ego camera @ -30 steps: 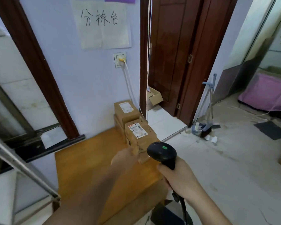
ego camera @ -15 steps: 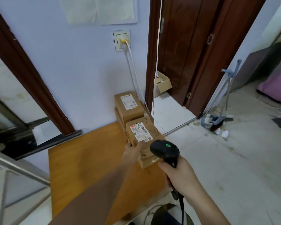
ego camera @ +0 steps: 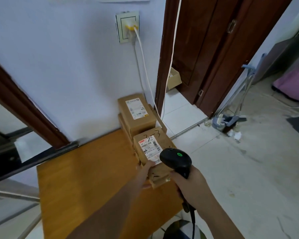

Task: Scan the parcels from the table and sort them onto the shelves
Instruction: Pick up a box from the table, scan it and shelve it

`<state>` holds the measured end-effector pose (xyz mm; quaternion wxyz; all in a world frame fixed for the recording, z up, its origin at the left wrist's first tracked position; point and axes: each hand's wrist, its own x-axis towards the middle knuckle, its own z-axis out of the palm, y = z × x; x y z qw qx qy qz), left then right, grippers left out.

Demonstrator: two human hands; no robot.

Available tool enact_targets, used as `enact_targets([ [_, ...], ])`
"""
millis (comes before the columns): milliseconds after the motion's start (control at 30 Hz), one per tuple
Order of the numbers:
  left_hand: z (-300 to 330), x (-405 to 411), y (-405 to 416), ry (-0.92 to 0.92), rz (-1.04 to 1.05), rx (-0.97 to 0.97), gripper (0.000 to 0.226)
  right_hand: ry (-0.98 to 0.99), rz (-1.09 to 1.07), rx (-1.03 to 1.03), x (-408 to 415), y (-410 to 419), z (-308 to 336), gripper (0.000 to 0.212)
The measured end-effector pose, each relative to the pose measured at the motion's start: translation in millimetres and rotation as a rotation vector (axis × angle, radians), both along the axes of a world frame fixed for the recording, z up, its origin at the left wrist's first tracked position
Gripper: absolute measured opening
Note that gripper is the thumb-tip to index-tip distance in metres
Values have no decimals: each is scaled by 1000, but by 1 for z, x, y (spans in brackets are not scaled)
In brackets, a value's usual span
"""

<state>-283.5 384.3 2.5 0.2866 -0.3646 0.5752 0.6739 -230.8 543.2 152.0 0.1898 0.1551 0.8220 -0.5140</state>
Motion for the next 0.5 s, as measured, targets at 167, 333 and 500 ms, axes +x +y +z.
enact_targets([
  [167,-2,-11,7,-10,88,28,65,3,17,17,-7,0,-8,18],
  [333,-5,-12,13,-20,129,14,81,0,2,54,-7,5,-11,22],
  [500,-10,-8,5,-9,161,49,82,15,-12,70,-7,10,-9,16],
])
